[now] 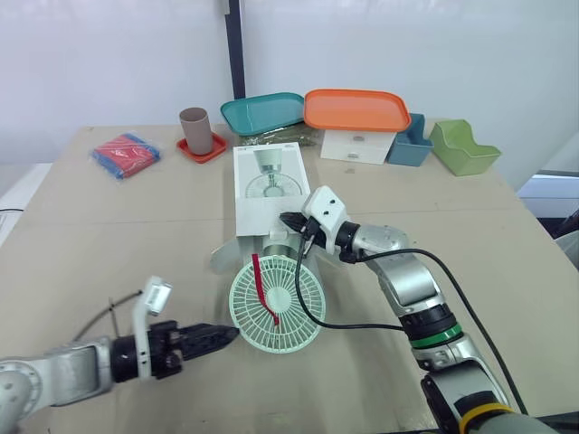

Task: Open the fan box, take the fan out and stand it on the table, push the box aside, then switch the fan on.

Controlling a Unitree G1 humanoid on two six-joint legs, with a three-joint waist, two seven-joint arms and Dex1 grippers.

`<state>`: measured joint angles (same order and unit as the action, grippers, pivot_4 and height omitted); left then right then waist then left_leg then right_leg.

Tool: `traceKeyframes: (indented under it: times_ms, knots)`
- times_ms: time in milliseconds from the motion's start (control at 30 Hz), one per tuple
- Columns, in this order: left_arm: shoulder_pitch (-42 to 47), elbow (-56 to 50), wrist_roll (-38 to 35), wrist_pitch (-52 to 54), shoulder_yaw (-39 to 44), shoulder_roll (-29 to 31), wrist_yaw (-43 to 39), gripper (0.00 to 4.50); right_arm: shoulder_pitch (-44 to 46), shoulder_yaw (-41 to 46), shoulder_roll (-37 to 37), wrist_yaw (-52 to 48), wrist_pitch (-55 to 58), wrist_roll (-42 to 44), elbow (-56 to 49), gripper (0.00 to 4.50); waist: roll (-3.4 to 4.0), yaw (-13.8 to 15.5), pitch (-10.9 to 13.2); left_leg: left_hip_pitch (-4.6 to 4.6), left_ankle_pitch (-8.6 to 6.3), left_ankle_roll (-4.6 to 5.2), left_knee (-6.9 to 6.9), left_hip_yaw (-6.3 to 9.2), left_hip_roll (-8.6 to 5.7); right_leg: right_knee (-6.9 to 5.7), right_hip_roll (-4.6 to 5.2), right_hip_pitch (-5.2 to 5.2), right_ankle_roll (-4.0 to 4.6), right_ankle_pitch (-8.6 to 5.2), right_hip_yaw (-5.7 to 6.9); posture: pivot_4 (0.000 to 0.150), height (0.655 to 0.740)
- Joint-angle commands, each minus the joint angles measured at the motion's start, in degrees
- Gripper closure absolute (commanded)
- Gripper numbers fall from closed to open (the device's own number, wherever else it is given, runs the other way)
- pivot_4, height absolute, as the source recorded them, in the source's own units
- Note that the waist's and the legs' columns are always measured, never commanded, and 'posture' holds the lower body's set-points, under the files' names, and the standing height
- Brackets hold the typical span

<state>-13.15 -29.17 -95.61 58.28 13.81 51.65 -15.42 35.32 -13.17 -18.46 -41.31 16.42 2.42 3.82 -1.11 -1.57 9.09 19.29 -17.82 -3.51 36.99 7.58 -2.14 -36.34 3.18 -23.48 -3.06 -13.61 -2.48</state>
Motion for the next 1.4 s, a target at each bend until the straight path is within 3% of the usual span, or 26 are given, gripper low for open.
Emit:
traceKeyframes:
  times_ms: [33, 100, 167, 233, 400, 533, 767, 1033, 1233, 1400]
  knots:
    - [-0.21, -5.85, 17.94, -9.86, 7.12, 2.43, -13.91, 0.08, 0.64, 1.48, -0.40, -1.70, -0.57, 1.98, 0.69, 4.50, 0.07, 0.00, 0.03, -0.01, 0.01, -0.02, -0.06, -0.04, 0.01, 0.01, 0.00, -0.01, 0.02, 0.00, -0.01, 0.150, 0.7400]
    - [-2.14, -7.83, 30.34, -17.04, 5.54, 4.65, -20.25, 0.08, 0.75, 1.53, -0.53, -2.25, -1.11, 2.26, 0.81, 4.50, 0.16, 0.06, 0.08, -0.04, 0.04, 0.02, -0.24, -0.08, 0.01, 0.09, 0.08, 0.00, 0.04, -0.01, 0.00, 0.150, 0.7400]
    - [-5.44, -7.71, 47.83, -31.00, 3.06, 6.17, -27.32, 0.08, 0.74, 1.88, -0.47, -3.01, -1.36, 3.29, 0.21, 4.50, 0.17, 0.03, 0.09, -0.04, 0.17, -0.22, -0.31, -0.11, 0.07, 0.17, 0.06, -0.01, 0.07, 0.00, 0.01, 0.150, 0.7400]
    - [-7.40, -5.41, 59.81, -43.04, 1.51, 5.84, -31.74, 0.08, 0.56, 2.46, -0.33, -3.83, -1.17, 4.74, -0.59, 4.50, 0.20, -0.22, 0.11, -0.09, 0.18, -0.24, -0.45, -0.27, 0.11, 0.24, 0.07, -0.04, 0.14, 0.00, -0.03, 0.150, 0.7400]
    - [-4.15, 3.85, 73.94, -62.48, -1.13, 1.36, -36.17, 0.08, -0.96, 4.69, -1.57, -8.13, 0.14, 10.17, -3.44, 4.50, 0.22, -0.17, 0.12, -0.04, -0.04, 0.17, -0.53, -0.27, 0.23, 0.32, 0.06, -0.08, 0.21, 0.00, 0.03, 0.150, 0.7400]
    - [-1.02, 7.93, 79.25, -70.09, -3.66, -1.16, -37.86, 0.00, -1.97, 8.04, -3.77, -11.38, 3.10, 16.05, -6.39, 3.28, 0.25, 0.05, 0.15, -0.01, -0.08, 0.23, -0.45, -0.21, 0.24, 0.31, 0.06, -0.06, 0.14, 0.06, 0.09, 0.150, 0.7400]
    - [2.37, 14.13, 87.52, -85.43, -6.81, -2.82, -39.26, 0.00, -8.86, 15.31, -12.66, -24.42, 4.42, 28.64, -13.31, 0.07, 0.32, 0.19, 0.19, -0.02, -0.16, 0.37, -0.44, -0.20, 0.26, 0.31, 0.06, -0.04, 0.11, 0.10, 0.14, 0.150, 0.7400]
    - [6.99, 21.80, 95.77, -104.23, -8.94, -2.40, -37.04, 0.00, -15.51, 18.03, -18.11, -35.81, -0.75, 33.07, -12.63, 0.07, 0.44, 0.00, 0.26, -0.15, -0.17, 0.40, -0.38, -0.38, 0.38, 0.29, 0.00, 0.05, 0.14, 0.15, 0.13, 0.150, 0.7400]
    - [14.36, 28.37, 109.37, -118.58, -11.77, -4.72, -30.16, 0.00, -18.14, 16.44, -19.75, -41.49, -2.87, 33.80, -13.42, 0.07, 0.45, 0.24, 0.27, -0.15, -0.17, 0.40, -0.32, -0.33, 0.36, 0.28, -0.02, 0.11, 0.09, 0.20, 0.13, 0.150, 0.7400]
    - [17.61, 31.23, 116.84, -123.80, -12.72, -6.87, -24.44, 0.00, -19.16, 15.16, -21.07, -44.87, -6.47, 32.20, -14.24, 0.07, 0.45, 0.13, 0.27, -0.15, -0.17, 0.40, -0.28, -0.33, 0.37, 0.26, -0.01, 0.09, 0.08, 0.23, 0.13, 0.150, 0.7400]
